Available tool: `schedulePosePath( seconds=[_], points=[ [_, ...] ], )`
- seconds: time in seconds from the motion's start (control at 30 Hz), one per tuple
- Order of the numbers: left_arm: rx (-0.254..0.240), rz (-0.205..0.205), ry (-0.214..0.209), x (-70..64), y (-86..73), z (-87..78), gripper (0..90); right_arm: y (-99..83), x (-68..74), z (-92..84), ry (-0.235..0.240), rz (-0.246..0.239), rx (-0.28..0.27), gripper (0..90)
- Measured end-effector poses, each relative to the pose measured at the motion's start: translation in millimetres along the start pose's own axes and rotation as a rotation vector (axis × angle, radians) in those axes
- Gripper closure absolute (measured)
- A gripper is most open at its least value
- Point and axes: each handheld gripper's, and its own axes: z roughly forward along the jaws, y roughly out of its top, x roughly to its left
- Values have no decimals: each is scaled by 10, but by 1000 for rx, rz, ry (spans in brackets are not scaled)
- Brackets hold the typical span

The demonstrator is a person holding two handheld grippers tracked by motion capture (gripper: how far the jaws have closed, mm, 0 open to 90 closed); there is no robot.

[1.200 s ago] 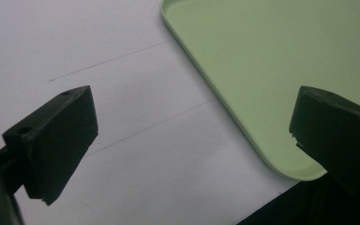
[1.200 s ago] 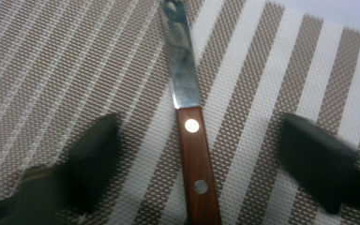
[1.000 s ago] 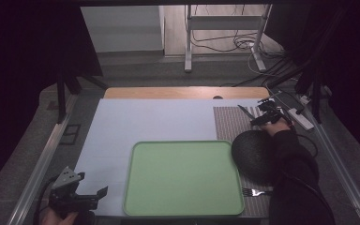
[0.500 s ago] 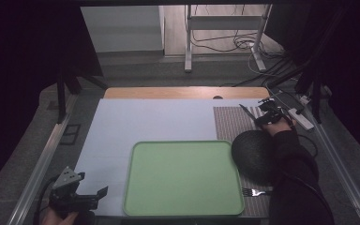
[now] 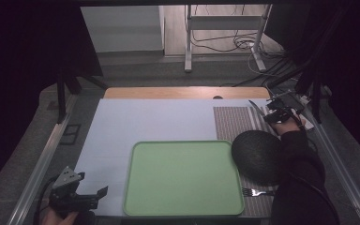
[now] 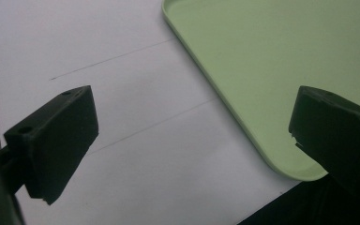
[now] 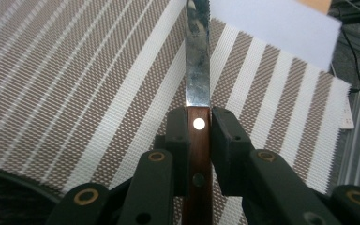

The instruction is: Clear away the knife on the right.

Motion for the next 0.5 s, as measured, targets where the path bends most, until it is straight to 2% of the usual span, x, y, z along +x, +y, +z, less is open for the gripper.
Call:
schedulePosePath(
  seconds=[0.1,0.2,0.37,0.43,0.5],
  points=[
    [0,-2,0,3,0,-1,23,14,31,-97,28,16,-30,774],
    [0,-2,1,2,-1,-1,23,15,80,-122,41,11,-31,774],
    [-1,-1,0,2,-1,-3,23,-10,231,-192,92,25,-40,774],
    [-1,-1,0,3,-2,-3,23,-18,261,-202,96,23,-42,774],
    [-2,-1,-1,2,-3,-5,23,-41,349,-238,109,23,-45,774]
  ],
)
